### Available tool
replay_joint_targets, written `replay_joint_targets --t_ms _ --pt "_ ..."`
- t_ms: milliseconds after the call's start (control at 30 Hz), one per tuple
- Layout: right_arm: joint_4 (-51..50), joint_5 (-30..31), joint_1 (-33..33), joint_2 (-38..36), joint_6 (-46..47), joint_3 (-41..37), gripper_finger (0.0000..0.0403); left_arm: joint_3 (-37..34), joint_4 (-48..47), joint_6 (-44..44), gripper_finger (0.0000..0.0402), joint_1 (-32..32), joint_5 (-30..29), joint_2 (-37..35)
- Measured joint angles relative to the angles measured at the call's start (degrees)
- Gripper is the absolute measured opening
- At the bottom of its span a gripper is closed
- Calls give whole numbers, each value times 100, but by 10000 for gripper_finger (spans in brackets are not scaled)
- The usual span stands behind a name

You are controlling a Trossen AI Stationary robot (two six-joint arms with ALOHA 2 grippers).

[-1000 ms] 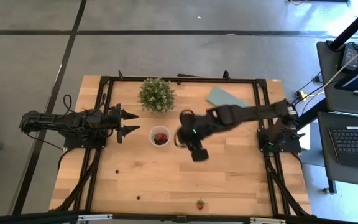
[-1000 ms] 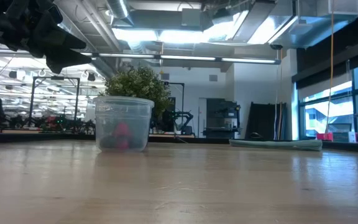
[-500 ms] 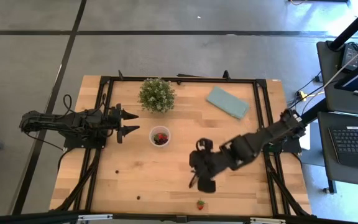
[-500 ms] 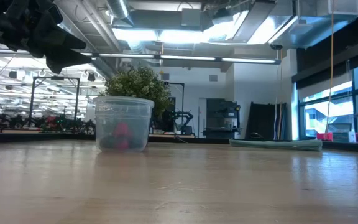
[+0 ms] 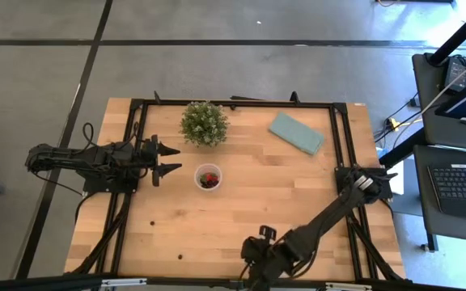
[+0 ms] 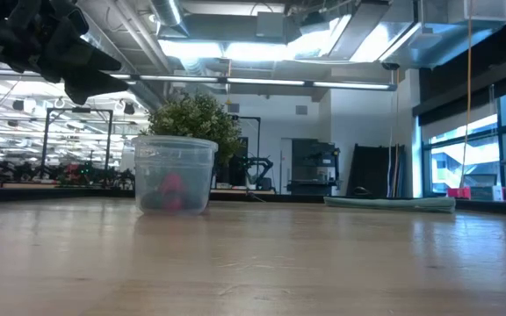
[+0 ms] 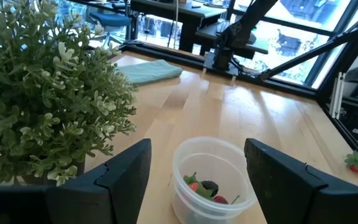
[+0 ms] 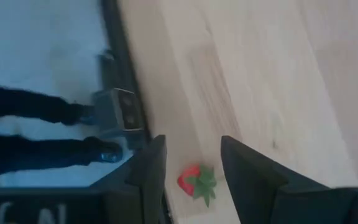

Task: Pick and placing Produce into tupperware
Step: Put the red strawberry into the transparent container

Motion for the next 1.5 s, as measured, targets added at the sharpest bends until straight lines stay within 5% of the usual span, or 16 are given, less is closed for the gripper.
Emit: replay_joint_targets --t_ms 367,833,1500 --pt "-24 -741 -33 331 1619 0 164 0 -149 0 250 0 2 0" --pt "580 -863 1 331 2521 0 293 0 -189 0 251 -2 2 0" --pt "-429 -1204 46 331 3225 0 267 0 -259 0 251 -1 2 0"
